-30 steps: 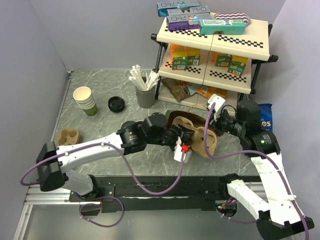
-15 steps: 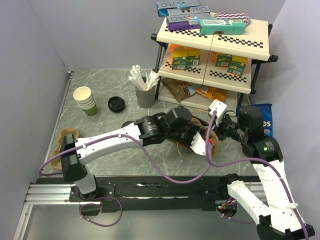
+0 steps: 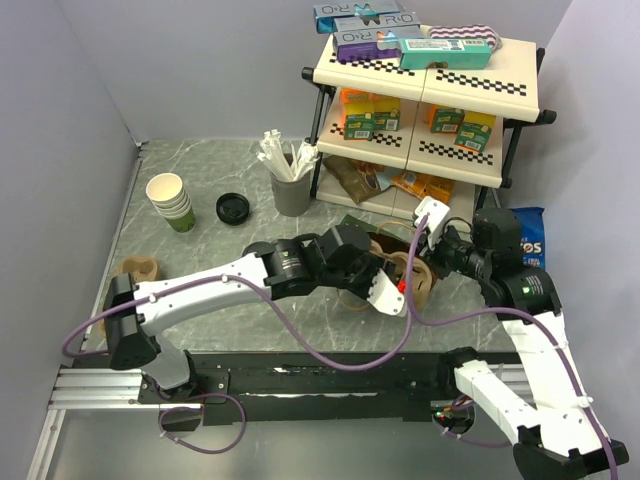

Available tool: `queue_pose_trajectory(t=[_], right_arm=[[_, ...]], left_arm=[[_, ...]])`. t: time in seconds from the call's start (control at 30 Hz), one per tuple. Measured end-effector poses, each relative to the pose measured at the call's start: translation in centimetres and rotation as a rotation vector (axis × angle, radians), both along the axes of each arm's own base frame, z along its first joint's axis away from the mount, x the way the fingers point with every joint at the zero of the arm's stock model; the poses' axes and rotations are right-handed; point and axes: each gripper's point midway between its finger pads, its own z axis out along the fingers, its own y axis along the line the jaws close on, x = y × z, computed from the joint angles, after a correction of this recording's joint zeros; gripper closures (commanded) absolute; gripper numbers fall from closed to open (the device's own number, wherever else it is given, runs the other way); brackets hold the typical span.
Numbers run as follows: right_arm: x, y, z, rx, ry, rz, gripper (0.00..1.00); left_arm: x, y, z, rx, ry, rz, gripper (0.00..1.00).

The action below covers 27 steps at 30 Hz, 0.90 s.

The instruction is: Pack the takeout coffee

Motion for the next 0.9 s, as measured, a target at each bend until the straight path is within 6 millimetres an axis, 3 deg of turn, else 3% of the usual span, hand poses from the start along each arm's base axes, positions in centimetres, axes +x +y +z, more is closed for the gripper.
queue_pose_trajectory(t=[0.27, 0.63, 0.9], right_arm=[[0.0, 0.2, -0.1, -0.003, 0.003, 0.016, 1.0], [-0.4, 0.3, -0.1, -0.015, 0.018, 0.039, 1.0], [-0.3, 0.4, 0.3, -0.025, 0.018, 0.057, 1.0]], left_arm=[[1.0, 0.8, 2.3, -0.08, -0.035, 0.029, 0.99], [2.4, 0.4, 0.4, 0.002, -0.056, 0.019, 0.99], [2.7, 0.8, 0.2, 0.057, -0.096, -0.004, 0.99]])
